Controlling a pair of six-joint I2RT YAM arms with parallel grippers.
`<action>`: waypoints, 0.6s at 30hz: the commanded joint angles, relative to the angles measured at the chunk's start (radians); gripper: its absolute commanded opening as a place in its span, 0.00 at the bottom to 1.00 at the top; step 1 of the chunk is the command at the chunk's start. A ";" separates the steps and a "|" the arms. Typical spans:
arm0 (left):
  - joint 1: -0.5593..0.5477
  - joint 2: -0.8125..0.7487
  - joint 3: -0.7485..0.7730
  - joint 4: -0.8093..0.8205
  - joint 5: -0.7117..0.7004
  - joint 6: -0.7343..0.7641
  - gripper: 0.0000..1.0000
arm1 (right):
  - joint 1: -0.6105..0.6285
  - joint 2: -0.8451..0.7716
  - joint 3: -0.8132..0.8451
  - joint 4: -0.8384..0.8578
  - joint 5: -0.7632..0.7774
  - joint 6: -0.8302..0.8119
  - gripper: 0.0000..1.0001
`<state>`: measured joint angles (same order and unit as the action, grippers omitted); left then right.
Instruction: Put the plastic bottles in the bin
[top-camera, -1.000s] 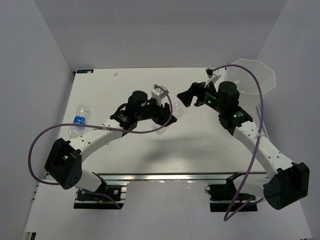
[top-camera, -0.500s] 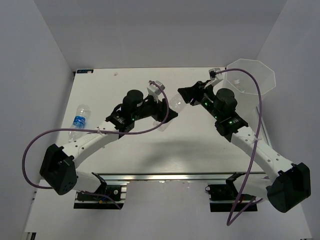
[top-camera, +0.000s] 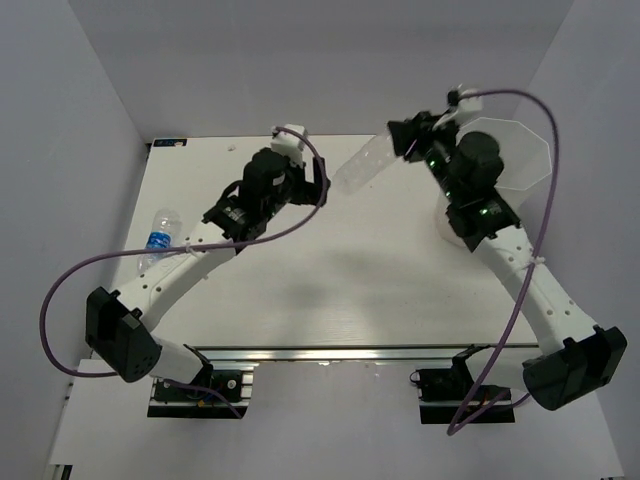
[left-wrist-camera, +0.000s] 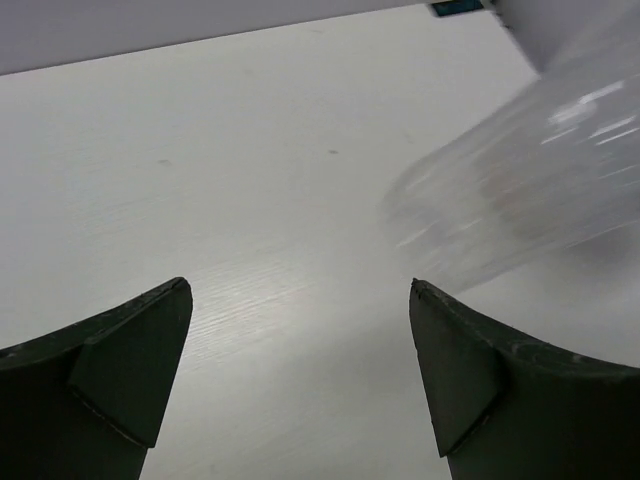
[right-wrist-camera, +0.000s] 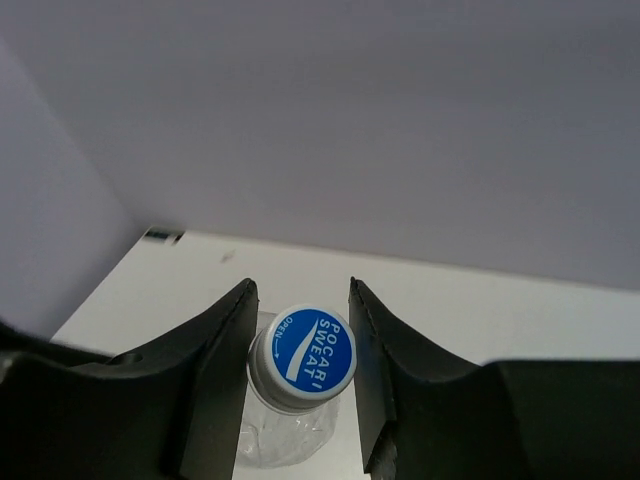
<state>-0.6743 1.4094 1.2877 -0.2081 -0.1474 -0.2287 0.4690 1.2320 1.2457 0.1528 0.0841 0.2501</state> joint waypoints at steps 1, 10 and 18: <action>0.129 0.040 0.068 -0.168 -0.216 -0.038 0.98 | -0.104 -0.002 0.206 -0.041 0.051 -0.138 0.00; 0.536 0.068 0.045 -0.324 -0.234 -0.221 0.98 | -0.374 0.032 0.399 -0.203 0.244 -0.345 0.00; 0.774 0.060 -0.010 -0.367 -0.247 -0.287 0.98 | -0.458 0.041 0.287 -0.118 0.506 -0.494 0.15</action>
<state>0.0525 1.5066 1.2873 -0.5369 -0.3618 -0.4789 0.0296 1.2594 1.5532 -0.0238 0.4427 -0.1467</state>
